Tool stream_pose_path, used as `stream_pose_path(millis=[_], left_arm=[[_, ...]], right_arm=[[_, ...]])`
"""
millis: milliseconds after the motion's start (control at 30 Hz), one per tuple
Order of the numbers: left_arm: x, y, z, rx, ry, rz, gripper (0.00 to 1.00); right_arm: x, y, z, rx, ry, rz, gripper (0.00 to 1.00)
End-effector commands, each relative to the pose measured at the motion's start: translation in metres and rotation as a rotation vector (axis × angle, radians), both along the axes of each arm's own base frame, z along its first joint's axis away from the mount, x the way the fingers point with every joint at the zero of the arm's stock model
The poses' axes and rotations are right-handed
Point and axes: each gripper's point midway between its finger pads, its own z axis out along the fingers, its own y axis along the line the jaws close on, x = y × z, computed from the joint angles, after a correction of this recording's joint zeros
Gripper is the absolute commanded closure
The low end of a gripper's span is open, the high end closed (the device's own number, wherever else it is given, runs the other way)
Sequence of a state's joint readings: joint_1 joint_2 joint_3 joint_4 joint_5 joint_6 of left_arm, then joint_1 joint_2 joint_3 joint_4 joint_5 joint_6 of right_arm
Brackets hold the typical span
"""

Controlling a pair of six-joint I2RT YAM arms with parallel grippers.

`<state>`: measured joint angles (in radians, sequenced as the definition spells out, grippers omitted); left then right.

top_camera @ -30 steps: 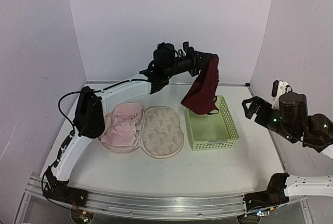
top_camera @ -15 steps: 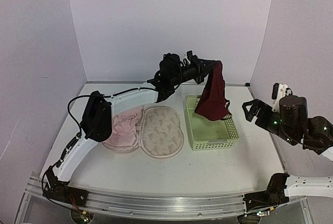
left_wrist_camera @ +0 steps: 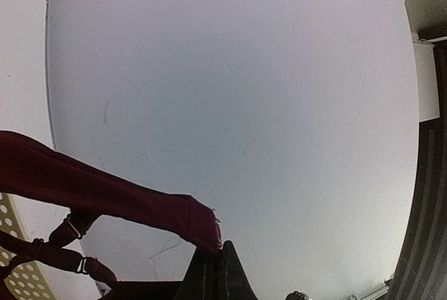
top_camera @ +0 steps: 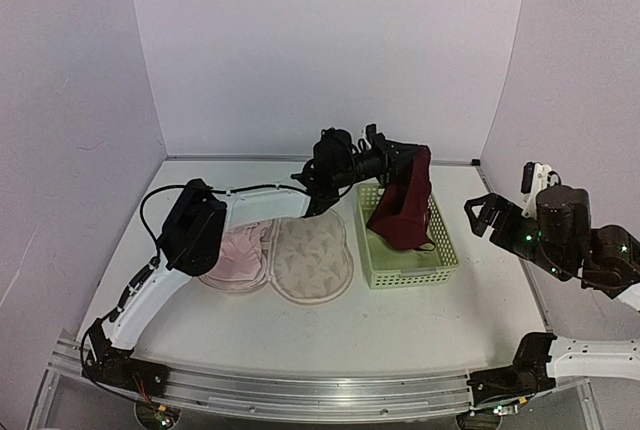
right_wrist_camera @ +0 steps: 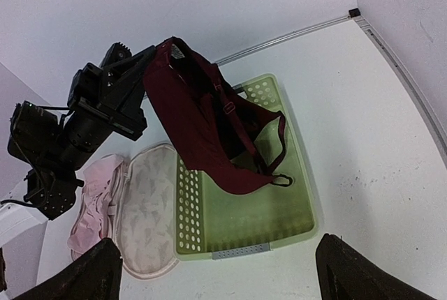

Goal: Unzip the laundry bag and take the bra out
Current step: Place the bra in the bin.

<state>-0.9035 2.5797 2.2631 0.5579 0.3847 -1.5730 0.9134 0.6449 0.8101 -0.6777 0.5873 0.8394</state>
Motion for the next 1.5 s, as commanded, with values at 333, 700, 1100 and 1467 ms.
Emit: stream_pose_path(millis=[333,700,1100,1467], left_arm=[[-0.040,0.023,-0.006,0.031,-0.074,-0.087,1.00],[-0.053,0.036,-0.045,0.123,-0.061,-0.122,0.95],[-0.061,0.049,-0.078,0.187,0.005,-0.163,0.60],[-0.054,0.073,-0.085,0.259,0.054,-0.136,0.58]], right_arm=[[0.000,0.007,-0.001,0.028,0.010,0.014,0.02],[0.002,0.016,-0.008,0.021,0.045,0.034,0.02],[0.008,0.022,-0.008,0.001,0.060,0.028,0.02],[0.014,0.030,-0.011,-0.008,0.069,0.027,0.02]])
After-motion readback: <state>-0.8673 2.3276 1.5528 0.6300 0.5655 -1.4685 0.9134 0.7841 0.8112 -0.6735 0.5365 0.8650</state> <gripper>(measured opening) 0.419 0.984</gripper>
